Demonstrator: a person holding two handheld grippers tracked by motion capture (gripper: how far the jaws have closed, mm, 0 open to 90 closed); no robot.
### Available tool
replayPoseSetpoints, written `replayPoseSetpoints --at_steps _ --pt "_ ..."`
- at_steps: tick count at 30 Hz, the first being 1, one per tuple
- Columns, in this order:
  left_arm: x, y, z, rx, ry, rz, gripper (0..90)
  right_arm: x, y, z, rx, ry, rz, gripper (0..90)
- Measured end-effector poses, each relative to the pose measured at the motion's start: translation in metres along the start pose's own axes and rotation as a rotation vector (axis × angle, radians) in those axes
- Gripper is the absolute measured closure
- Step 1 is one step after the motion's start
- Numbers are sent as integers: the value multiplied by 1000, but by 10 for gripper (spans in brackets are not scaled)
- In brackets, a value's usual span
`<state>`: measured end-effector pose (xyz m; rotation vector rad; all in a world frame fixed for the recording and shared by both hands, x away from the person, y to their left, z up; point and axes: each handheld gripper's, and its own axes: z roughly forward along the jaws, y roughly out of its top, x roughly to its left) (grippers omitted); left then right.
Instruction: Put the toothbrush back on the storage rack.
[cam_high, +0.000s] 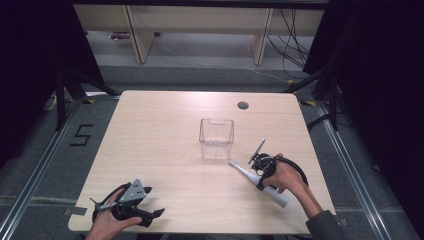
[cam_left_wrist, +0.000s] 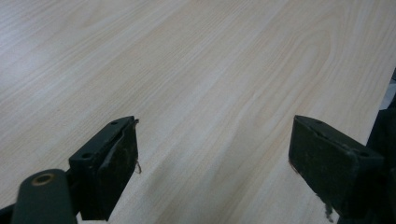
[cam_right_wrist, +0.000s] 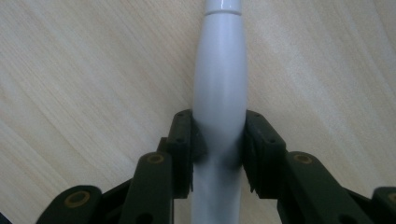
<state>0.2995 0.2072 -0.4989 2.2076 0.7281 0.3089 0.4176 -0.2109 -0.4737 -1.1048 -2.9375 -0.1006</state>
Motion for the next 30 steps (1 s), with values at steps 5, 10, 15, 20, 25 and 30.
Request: replayPoseSetpoints --at_steps 5,10,15,20,25,30 --pt "0 0 0 -1 0 -1 153 -1 1 0 2 -1 -39 668" --pt "0 0 0 -1 0 -2 154 -1 -2 -2 -18 7 -50 669" --pt "0 0 0 1 -5 0 154 -4 -7 -8 -42 -7 -62 670" --pt "1 -1 1 -2 0 -9 154 -3 -12 -17 -66 -16 -29 670" --pt "0 0 1 -12 -2 -17 154 -13 -21 -37 -174 -19 -10 669" --pt "0 -1 1 -17 -2 -26 154 -19 -29 -44 -221 -46 3 670"
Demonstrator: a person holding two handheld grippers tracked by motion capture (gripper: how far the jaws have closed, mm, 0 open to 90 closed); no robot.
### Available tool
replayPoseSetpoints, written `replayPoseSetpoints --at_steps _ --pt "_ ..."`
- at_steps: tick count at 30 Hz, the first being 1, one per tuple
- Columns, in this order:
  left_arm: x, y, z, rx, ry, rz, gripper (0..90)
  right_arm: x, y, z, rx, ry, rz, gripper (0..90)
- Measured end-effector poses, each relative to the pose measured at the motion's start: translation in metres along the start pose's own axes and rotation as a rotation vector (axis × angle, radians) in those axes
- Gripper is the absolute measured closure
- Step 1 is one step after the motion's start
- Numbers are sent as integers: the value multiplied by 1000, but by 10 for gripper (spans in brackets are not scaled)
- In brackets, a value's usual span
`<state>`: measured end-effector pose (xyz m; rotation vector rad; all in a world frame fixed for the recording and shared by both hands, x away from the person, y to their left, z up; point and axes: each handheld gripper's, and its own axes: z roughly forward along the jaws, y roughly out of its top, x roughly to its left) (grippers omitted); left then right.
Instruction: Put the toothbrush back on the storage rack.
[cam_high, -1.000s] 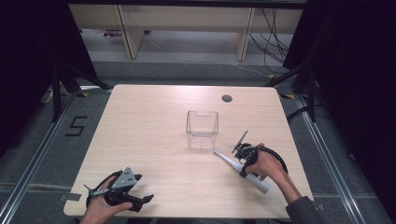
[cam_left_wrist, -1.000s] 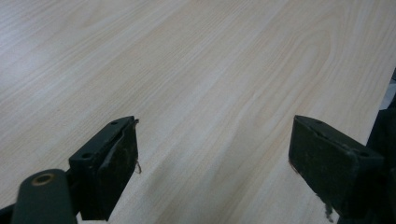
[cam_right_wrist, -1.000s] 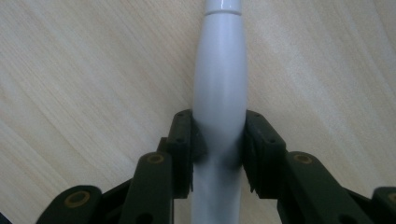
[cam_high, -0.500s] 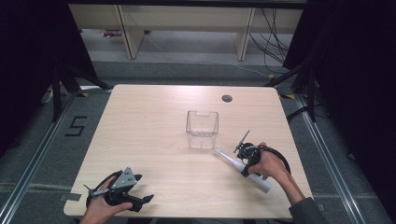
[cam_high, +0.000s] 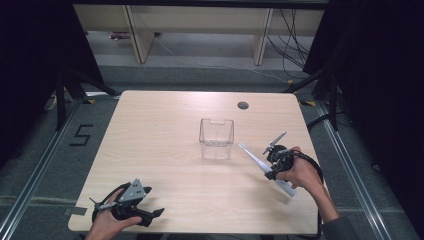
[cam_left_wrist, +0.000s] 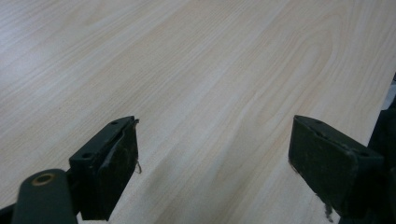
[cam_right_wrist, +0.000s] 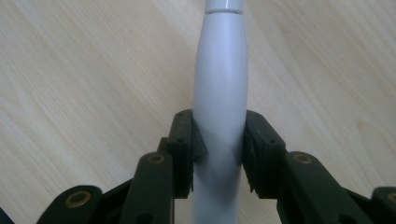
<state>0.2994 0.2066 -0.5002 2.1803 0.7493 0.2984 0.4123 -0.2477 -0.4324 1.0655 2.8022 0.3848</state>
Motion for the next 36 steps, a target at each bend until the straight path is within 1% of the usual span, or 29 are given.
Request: replayPoseSetpoints --at_steps 1,2,3,4,5,6,7,8,9,10,12,13,14,15,16,17,18,19,20,22,24,25,26,28,30,32,33,35,36 --pt "0 0 0 0 0 0 154 0 0 0 0 0 0 670" --pt "2 0 -1 16 9 16 154 -1 -2 -4 -24 -3 31 670" --pt "2 0 -1 16 9 16 154 -1 -2 -4 -24 -3 31 670" --pt "0 0 0 3 -1 1 154 -4 -2 -5 -45 -1 16 670" --pt "0 0 0 4 0 2 154 -7 -4 -11 -79 -11 52 669" --pt "0 0 0 4 0 2 154 -7 -4 -11 -79 -11 52 669" --pt "2 0 -1 18 8 18 154 -9 -4 -13 -109 -20 55 670" --pt "2 0 -1 19 9 17 154 -10 -3 -17 -127 -20 108 670" --pt "2 0 -1 19 9 17 154 -10 -3 -17 -127 -20 108 670" --pt "2 0 -1 17 8 12 154 -12 -3 -22 -165 -22 138 670" --pt "2 0 -1 17 8 12 154 -15 -2 -26 -219 -20 141 670" --pt "2 0 -1 19 10 15 154 -15 -2 -26 -219 -20 141 670" --pt "2 0 -1 19 11 16 154 -20 -1 -29 -274 -14 116 669" --pt "2 0 -1 19 11 16 154 -20 -1 -29 -274 -14 116 669" --pt "2 0 -1 19 12 12 154 -21 2 -32 -329 -15 131 670" --pt "1 0 -1 18 13 5 154 -21 2 -32 -329 -15 131 670" --pt "1 -1 -1 19 13 1 154 -22 3 -30 -404 -23 144 669" --pt "1 -1 -1 19 13 1 154 -22 3 -30 -404 -23 144 669" --pt "1 -1 -1 18 12 -2 154 -25 6 -31 -454 -16 135 670" --pt "1 -1 -1 16 12 -2 154 -27 8 -30 -472 -21 129 670" --pt "1 0 -1 15 12 2 154 -27 9 -29 -476 -14 144 669" --pt "1 0 -1 15 10 4 154 -27 10 -27 -479 -22 124 669" --pt "1 0 -1 13 7 11 154 -25 11 -28 -470 -21 150 669" --pt "2 0 -1 16 10 15 154 -24 11 -28 -475 -22 151 669" --pt "0 0 -1 14 12 3 154 -27 11 -27 -501 -41 130 669" --pt "1 0 -1 15 10 10 154 -27 11 -27 -514 -48 136 669" --pt "0 0 -1 8 6 1 154 -27 12 -28 -539 -62 143 669" --pt "0 1 -1 8 6 4 154 -27 13 -28 -544 -65 138 669" --pt "1 1 -1 9 1 16 154 -27 14 -28 -556 -71 137 669"
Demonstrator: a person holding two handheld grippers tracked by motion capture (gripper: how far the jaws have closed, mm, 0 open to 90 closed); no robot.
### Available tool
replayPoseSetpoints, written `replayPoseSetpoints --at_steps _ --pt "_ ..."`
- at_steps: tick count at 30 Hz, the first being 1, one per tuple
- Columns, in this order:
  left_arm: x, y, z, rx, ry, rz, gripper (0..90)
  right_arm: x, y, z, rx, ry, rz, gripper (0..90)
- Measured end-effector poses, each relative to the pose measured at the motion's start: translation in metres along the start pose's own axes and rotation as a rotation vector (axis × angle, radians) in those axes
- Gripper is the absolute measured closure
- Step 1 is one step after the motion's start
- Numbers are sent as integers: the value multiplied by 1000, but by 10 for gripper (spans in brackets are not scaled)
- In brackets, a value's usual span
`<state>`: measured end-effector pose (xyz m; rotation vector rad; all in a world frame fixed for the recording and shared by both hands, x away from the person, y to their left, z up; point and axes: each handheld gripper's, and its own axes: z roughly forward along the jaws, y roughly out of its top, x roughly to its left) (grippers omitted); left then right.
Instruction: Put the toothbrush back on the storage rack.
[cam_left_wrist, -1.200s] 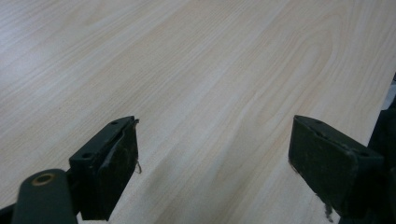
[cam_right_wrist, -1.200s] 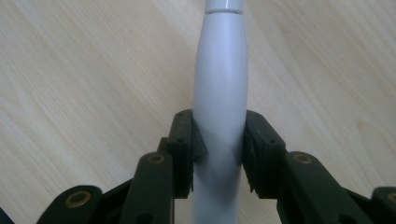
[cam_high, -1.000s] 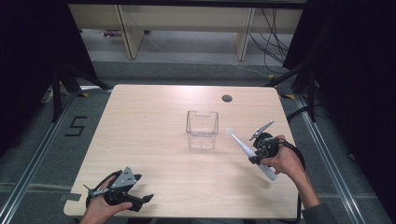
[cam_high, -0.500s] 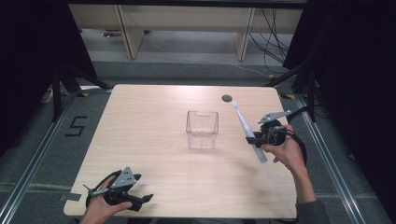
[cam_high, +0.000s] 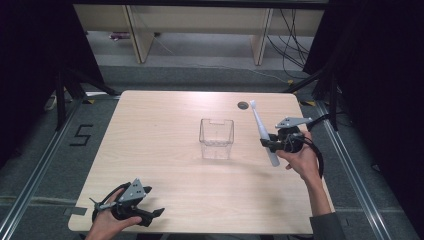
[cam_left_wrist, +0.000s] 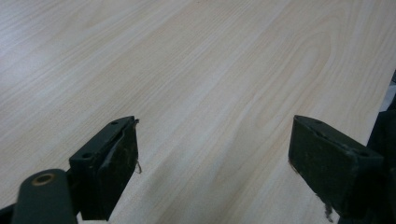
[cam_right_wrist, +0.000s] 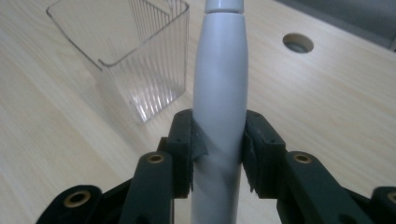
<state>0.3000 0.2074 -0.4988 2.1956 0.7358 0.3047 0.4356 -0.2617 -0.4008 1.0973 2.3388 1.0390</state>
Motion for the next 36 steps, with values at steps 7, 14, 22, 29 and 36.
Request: replayPoseSetpoints --at_steps 7,14,22,29,36 --pt "0 1 0 3 4 6 154 2 8 2 -87 -3 1 669" --pt "0 0 -1 5 8 -6 154 3 18 1 -123 -5 7 669" --pt "0 0 -2 3 9 -6 154 6 33 5 -146 18 -16 669" --pt "0 0 -1 3 11 -11 154 9 43 6 -192 38 -9 669" --pt "0 0 -2 4 10 -7 154 16 61 7 -200 56 -31 669"
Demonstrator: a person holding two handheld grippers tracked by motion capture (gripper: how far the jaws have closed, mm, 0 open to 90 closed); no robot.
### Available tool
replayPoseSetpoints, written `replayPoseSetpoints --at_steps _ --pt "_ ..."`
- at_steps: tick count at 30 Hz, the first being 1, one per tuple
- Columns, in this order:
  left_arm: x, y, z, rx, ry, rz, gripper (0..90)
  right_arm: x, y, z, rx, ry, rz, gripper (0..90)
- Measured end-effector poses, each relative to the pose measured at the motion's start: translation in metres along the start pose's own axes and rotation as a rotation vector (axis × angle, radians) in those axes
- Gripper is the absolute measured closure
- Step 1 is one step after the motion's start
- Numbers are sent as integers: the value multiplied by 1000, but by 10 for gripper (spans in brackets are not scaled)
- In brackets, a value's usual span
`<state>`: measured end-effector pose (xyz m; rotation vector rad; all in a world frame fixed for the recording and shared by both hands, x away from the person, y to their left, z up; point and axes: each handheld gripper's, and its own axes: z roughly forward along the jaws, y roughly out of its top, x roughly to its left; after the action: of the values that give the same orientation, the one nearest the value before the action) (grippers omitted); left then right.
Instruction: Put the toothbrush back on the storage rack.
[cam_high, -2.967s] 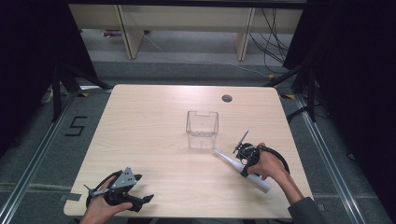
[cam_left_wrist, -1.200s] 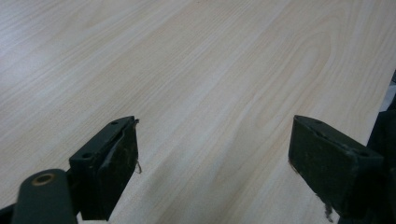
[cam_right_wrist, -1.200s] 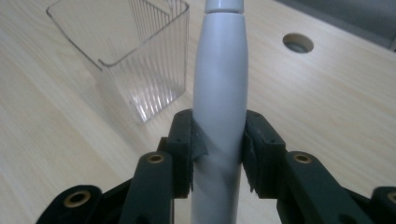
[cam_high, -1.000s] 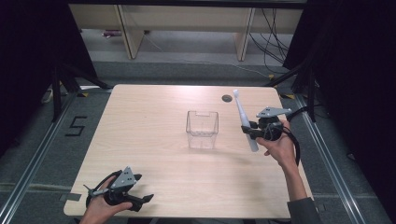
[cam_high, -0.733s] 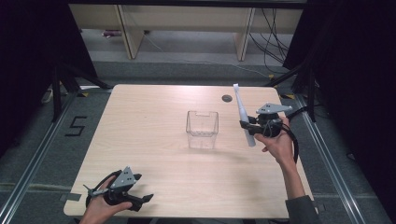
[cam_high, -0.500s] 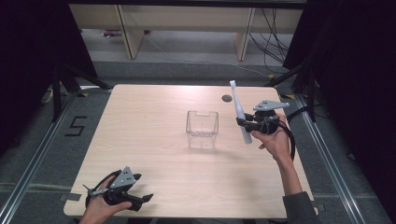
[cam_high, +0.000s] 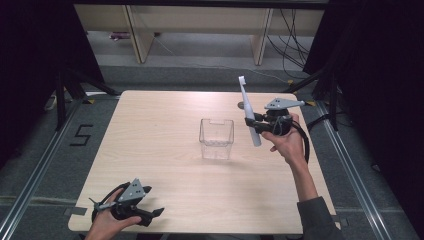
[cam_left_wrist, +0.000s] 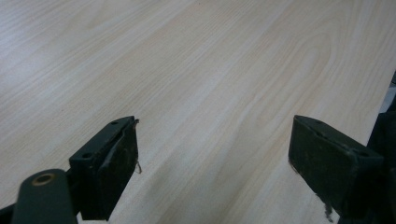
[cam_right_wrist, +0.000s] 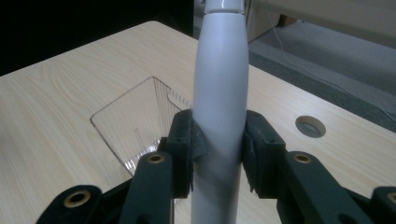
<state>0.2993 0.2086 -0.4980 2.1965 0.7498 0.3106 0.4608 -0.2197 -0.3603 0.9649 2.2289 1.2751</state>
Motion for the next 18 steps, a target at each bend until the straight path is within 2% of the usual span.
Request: replayPoseSetpoints --at_steps 5,6,7,8,10,11,12,14,18 --pt "1 0 0 1 -3 12 154 4 8 4 -11 10 -5 669" --pt "1 0 0 2 -3 14 154 5 10 5 -26 -1 -12 669" --pt "0 0 0 2 -2 2 154 6 12 6 -22 11 -3 669" --pt "0 0 0 0 -1 1 154 8 17 7 -19 16 -16 669" --pt "0 0 0 0 0 3 154 9 18 8 -16 18 -9 669" --pt "0 0 0 -2 0 -1 154 9 20 9 -30 15 -26 670" --pt "1 0 0 -1 -2 12 154 11 21 11 -33 19 -12 669" --pt "1 0 0 -1 -3 12 154 10 24 12 -25 26 -27 669" --pt "1 0 0 -2 -3 12 154 13 28 17 -41 43 -20 669"
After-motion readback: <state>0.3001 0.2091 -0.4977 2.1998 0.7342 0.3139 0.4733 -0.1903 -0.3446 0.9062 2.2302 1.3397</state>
